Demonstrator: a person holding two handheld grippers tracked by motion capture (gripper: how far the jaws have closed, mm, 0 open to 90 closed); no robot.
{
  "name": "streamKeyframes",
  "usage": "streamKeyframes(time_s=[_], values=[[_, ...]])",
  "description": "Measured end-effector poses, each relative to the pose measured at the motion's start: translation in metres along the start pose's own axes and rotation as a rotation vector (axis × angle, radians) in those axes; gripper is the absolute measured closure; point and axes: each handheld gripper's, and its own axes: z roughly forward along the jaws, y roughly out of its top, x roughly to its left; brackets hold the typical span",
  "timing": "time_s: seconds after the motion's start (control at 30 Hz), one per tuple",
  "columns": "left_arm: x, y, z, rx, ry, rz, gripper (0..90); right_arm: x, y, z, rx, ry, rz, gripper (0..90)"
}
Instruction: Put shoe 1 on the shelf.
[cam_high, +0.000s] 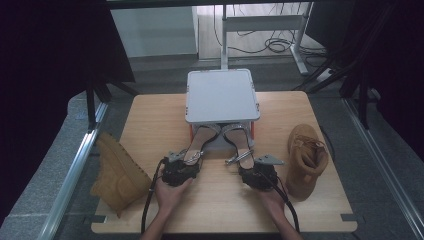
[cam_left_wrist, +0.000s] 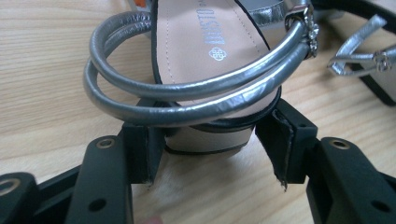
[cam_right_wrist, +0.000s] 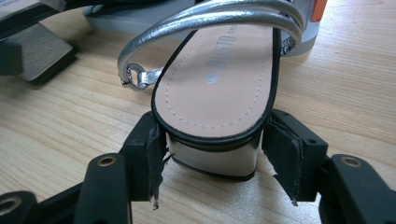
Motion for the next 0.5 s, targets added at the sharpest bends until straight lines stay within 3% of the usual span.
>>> streamKeyframes(time_s=[0.23, 0.37, 0.5], values=[[0.0, 0.01, 0.006, -0.016, 0.0, -0.039, 43.2, 0.0, 0.0, -0.001, -0.013, -0.003, 0.013, 41.0], [-0.004, 0.022, 0.011, -0.043, 0.038, -0.057, 43.2, 0.0, -0.001, -0.001, -0.021, -0.004, 0.017, 41.1], [-0.004, 0.028, 0.018, -0.061, 0.031, -0.11, 43.3, -0.001, -0.003, -0.001, -0.023, -0.001, 0.027, 41.5]])
